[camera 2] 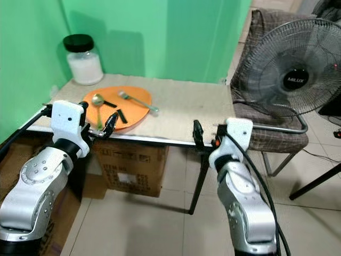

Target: Setting the table

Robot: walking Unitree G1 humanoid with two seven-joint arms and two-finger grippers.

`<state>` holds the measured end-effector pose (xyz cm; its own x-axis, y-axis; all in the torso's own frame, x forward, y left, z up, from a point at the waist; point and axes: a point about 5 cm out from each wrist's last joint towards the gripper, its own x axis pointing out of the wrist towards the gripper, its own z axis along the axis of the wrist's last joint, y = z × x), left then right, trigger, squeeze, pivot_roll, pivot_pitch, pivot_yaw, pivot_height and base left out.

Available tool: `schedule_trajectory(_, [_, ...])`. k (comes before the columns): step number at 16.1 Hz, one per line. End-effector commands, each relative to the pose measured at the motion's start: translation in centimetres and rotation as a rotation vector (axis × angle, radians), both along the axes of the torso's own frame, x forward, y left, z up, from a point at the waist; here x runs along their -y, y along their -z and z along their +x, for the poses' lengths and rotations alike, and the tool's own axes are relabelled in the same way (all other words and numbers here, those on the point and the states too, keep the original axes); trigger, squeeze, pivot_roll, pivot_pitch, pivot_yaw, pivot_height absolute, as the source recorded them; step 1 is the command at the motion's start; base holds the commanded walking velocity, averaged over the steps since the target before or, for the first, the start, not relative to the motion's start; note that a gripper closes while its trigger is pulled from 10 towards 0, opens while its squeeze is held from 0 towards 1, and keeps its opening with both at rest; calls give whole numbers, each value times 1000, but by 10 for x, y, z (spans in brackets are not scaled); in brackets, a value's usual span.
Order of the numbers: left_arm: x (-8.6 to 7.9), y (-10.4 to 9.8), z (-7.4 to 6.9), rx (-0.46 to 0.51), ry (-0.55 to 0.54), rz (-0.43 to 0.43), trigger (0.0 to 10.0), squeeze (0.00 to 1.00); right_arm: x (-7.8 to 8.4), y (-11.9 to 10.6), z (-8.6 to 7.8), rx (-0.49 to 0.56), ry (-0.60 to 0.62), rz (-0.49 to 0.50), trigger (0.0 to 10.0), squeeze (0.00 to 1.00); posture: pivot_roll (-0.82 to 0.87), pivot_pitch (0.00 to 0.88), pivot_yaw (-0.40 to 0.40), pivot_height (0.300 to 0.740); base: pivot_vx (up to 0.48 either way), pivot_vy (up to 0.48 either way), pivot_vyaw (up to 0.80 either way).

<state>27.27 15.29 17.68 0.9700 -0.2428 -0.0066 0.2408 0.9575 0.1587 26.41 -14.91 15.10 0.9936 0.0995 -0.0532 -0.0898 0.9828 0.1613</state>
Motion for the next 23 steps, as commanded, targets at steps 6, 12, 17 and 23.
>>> schedule_trajectory(6, [-2, -5, 0, 24, -5, 6, 10000, 0, -9, -5, 1, 42, -83, 81, 10000, 0, 46, 0, -30, 740, 346, 0, 0])
schedule_trajectory(12, [-1, -5, 0, 27, 2, 3, 10000, 0, -7, -6, 4, 62, -77, 35, 10000, 0, 46, 0, -37, 740, 352, 0, 533])
schedule_trajectory(17, [1, -4, 0, 24, 17, 2, 10000, 0, -5, -4, 6, 61, -60, 25, 10000, 0, 44, 0, -42, 740, 351, 0, 0])
schedule_trajectory(23, [2, -2, -1, 22, 23, 0, 10000, 0, -3, -4, 7, 56, -73, 17, 10000, 0, 42, 0, -54, 740, 347, 0, 0])
